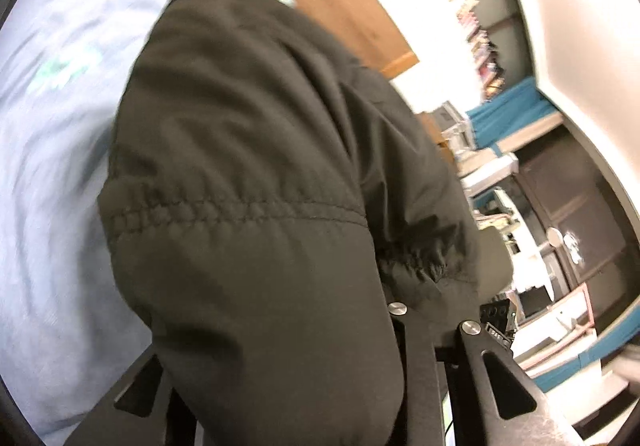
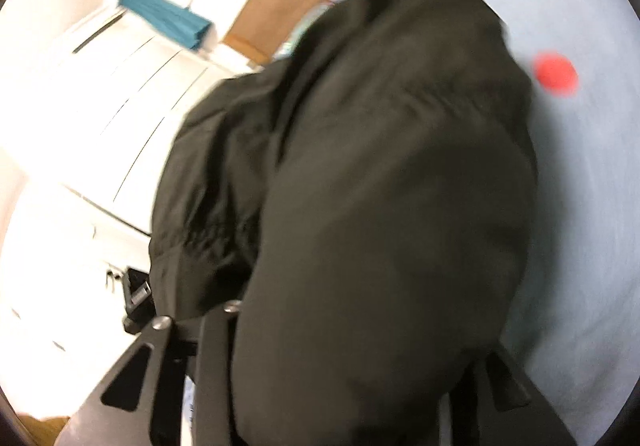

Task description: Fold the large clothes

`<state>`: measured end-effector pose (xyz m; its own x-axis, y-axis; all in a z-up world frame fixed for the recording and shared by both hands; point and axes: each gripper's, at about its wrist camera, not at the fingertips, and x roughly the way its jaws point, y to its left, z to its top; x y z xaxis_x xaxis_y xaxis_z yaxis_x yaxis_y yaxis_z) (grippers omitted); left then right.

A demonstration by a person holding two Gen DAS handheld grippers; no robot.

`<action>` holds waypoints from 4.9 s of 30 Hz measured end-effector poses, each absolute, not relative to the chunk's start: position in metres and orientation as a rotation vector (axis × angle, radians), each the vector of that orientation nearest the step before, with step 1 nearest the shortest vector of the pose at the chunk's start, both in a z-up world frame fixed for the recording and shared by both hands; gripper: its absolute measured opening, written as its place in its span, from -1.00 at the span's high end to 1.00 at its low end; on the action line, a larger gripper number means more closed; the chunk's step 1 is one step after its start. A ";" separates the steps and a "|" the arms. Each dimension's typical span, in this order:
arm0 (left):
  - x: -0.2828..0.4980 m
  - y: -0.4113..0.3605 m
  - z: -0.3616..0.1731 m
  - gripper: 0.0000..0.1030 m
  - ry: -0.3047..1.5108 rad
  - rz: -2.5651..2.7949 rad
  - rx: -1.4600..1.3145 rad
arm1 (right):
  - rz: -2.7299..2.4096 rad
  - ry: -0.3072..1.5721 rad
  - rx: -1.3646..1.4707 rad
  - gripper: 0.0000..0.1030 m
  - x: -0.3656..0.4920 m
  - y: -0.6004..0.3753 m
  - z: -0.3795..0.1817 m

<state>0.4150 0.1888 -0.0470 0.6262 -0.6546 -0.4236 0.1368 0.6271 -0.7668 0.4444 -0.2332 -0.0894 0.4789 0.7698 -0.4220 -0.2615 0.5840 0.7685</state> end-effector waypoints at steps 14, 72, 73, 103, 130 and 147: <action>0.362 0.181 0.053 0.52 0.581 -0.608 -0.710 | 0.854 0.581 0.545 0.52 0.381 -0.196 0.047; 0.122 0.160 0.015 -0.79 0.749 0.120 -0.322 | 0.273 0.782 0.384 -0.48 0.123 -0.324 -0.005; 0.116 0.154 0.017 -0.84 0.743 0.136 -0.300 | 0.272 0.777 0.367 -0.48 0.116 -0.318 -0.002; 0.033 0.055 0.060 -0.99 0.572 0.097 -0.039 | 0.215 0.692 0.163 -0.48 0.000 -0.211 0.032; 0.026 0.030 0.043 -0.99 0.547 0.131 0.001 | 0.119 0.694 0.063 -0.48 -0.004 -0.214 0.006; 0.031 0.029 0.029 -0.99 0.597 0.115 0.016 | 0.103 0.713 0.064 -0.49 -0.004 -0.221 -0.002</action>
